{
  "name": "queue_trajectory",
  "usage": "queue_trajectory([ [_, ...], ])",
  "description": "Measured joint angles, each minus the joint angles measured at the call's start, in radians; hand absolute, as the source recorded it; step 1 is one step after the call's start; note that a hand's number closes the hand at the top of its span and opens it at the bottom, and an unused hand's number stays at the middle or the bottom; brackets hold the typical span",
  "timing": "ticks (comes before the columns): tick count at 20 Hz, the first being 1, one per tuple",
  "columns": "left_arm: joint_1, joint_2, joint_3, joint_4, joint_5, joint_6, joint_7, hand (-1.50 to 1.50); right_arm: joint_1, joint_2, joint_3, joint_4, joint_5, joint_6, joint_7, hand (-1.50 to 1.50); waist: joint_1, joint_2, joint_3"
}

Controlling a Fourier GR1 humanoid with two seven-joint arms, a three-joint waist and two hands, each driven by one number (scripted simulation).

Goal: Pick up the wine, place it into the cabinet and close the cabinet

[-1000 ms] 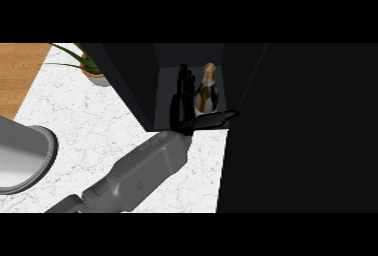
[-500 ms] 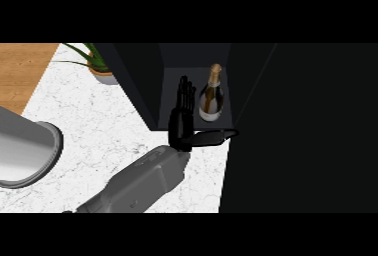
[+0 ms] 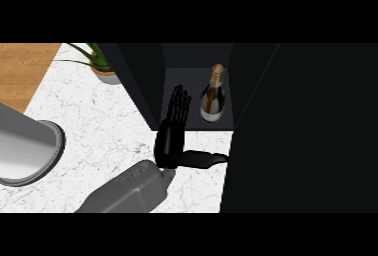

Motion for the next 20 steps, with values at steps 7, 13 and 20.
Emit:
queue_trajectory([
  [7,0.121,0.172,0.003,-0.28,-0.091,-0.007,0.094,-1.5,0.031,-0.024,-0.04,0.0,-0.04,0.036,-0.029,1.5,0.003,-0.001,0.0],
  [13,0.235,0.295,-0.005,-0.45,-0.144,-0.068,0.112,1.5,0.02,-0.09,-0.026,-0.013,-0.085,0.12,-0.008,1.5,0.004,-0.001,0.001],
  [20,0.39,0.496,0.049,-0.682,-0.156,-0.14,0.13,1.5,0.057,-0.104,0.07,-0.02,-0.103,0.193,0.011,1.5,0.007,-0.003,0.0],
])
